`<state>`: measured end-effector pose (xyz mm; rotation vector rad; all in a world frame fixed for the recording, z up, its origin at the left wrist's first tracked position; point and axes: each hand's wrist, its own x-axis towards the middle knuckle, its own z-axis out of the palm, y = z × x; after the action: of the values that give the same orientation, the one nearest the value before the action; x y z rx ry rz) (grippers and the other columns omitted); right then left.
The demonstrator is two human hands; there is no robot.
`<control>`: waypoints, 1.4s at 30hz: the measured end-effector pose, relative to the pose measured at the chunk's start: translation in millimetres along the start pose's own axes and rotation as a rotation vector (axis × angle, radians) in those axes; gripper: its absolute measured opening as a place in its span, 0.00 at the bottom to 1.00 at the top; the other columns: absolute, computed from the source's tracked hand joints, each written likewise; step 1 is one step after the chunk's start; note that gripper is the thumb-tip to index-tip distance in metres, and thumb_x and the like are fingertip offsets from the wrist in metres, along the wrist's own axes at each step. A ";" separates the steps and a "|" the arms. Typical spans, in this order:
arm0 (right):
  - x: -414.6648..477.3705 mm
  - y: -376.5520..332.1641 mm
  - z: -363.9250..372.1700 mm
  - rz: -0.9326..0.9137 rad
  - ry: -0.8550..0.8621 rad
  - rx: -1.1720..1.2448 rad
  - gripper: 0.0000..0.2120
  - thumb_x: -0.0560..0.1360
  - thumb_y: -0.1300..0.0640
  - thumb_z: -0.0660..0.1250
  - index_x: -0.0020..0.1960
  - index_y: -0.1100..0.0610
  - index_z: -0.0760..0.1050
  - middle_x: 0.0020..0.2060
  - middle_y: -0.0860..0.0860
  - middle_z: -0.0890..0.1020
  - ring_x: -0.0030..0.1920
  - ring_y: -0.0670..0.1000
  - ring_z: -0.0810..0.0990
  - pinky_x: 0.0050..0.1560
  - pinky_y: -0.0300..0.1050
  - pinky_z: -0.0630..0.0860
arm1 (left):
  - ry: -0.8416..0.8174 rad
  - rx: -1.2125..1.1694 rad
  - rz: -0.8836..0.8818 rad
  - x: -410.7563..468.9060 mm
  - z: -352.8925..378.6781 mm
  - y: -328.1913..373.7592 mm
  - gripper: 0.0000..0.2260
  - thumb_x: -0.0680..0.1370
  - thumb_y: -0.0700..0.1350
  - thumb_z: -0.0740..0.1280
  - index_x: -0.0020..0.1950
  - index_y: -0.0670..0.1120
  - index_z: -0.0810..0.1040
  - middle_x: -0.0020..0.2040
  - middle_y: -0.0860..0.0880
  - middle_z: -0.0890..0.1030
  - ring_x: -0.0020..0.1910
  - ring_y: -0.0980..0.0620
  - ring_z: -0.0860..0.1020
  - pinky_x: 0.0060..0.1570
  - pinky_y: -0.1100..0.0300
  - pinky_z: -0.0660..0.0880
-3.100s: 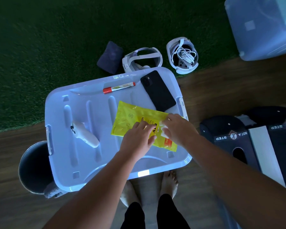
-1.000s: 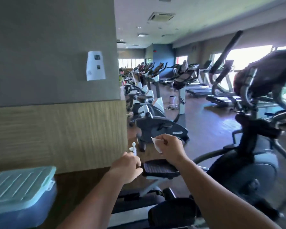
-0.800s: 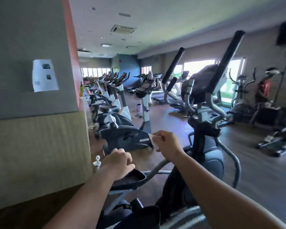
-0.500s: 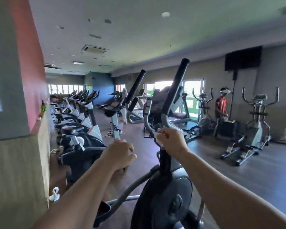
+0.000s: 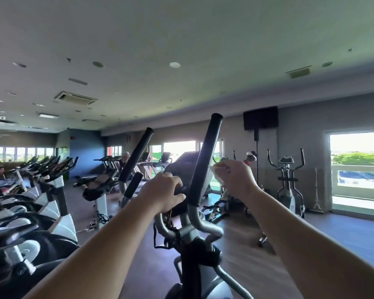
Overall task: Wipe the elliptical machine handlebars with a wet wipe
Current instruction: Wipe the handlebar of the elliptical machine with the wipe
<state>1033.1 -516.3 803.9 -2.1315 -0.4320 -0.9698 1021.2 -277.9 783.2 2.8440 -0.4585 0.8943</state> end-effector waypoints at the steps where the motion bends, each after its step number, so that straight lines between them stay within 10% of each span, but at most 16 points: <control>1: 13.1 3.8 4.0 -0.001 0.021 -0.011 0.07 0.77 0.52 0.68 0.49 0.50 0.85 0.42 0.46 0.86 0.43 0.49 0.83 0.47 0.44 0.79 | 0.010 0.004 0.028 16.5 1.7 -4.8 0.21 0.78 0.59 0.69 0.68 0.52 0.76 0.63 0.50 0.77 0.62 0.49 0.75 0.61 0.50 0.75; 14: 200.2 25.5 -2.7 -0.255 0.337 -0.311 0.12 0.82 0.53 0.64 0.59 0.55 0.83 0.51 0.55 0.84 0.52 0.55 0.82 0.60 0.47 0.76 | 0.310 -0.094 0.217 182.8 11.3 -14.6 0.26 0.82 0.58 0.61 0.80 0.56 0.62 0.74 0.53 0.71 0.72 0.51 0.69 0.70 0.46 0.70; 27: 195.5 39.0 21.3 -0.376 0.101 -0.529 0.14 0.81 0.60 0.60 0.60 0.55 0.82 0.55 0.55 0.79 0.54 0.57 0.77 0.55 0.50 0.74 | 0.393 -0.361 0.262 214.2 47.6 -5.5 0.23 0.83 0.57 0.61 0.78 0.57 0.66 0.73 0.57 0.73 0.70 0.55 0.71 0.66 0.55 0.67; 37: 214.7 30.3 13.1 -0.387 0.184 -0.547 0.16 0.80 0.54 0.65 0.65 0.42 0.79 0.48 0.48 0.75 0.49 0.44 0.73 0.53 0.36 0.65 | 0.372 -0.447 0.329 223.6 52.0 -15.7 0.24 0.82 0.57 0.62 0.78 0.55 0.67 0.72 0.55 0.73 0.70 0.54 0.71 0.67 0.55 0.69; 42: 197.0 24.4 12.9 -0.397 0.174 -0.499 0.10 0.77 0.60 0.68 0.54 0.53 0.85 0.41 0.44 0.78 0.39 0.37 0.73 0.46 0.27 0.67 | 0.370 -0.462 0.332 225.7 53.0 -16.7 0.25 0.82 0.58 0.63 0.78 0.54 0.67 0.72 0.56 0.73 0.70 0.55 0.71 0.66 0.58 0.68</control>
<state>1182.8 -523.1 934.8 -2.4170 -0.5861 -1.6140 1230.9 -329.2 869.3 2.1621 -0.9574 1.1578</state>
